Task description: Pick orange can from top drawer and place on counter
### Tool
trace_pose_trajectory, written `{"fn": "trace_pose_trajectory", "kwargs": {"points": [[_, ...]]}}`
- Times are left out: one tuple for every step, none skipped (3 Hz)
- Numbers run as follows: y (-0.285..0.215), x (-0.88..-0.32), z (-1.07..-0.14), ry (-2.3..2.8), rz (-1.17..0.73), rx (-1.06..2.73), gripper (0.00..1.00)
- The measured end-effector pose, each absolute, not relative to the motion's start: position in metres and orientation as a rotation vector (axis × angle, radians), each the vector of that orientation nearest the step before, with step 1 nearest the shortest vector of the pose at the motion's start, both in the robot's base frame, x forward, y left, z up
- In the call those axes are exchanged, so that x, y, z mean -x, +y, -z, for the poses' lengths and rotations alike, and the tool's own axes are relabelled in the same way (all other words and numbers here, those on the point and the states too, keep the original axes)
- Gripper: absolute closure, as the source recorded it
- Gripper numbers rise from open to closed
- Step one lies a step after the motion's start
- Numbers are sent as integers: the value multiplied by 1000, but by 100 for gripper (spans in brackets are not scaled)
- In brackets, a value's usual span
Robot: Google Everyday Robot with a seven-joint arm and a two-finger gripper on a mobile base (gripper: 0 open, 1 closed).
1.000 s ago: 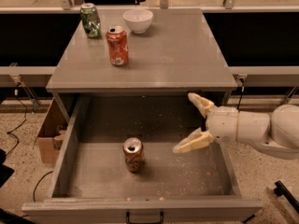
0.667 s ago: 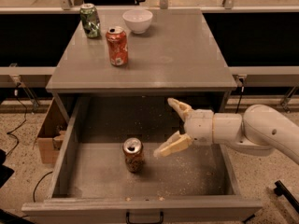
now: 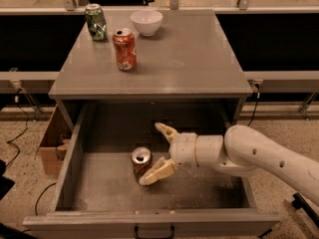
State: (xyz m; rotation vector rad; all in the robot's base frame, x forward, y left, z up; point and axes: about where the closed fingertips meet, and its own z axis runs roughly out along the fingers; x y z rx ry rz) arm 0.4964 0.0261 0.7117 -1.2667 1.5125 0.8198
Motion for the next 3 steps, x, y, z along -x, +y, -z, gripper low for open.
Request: {"fn": "trace_pose_trajectory", "kwargs": {"points": [[43, -495, -686, 1533, -844, 1261, 0], [56, -496, -669, 1536, -859, 1243, 18], [61, -498, -665, 1521, -872, 1198, 41]]}}
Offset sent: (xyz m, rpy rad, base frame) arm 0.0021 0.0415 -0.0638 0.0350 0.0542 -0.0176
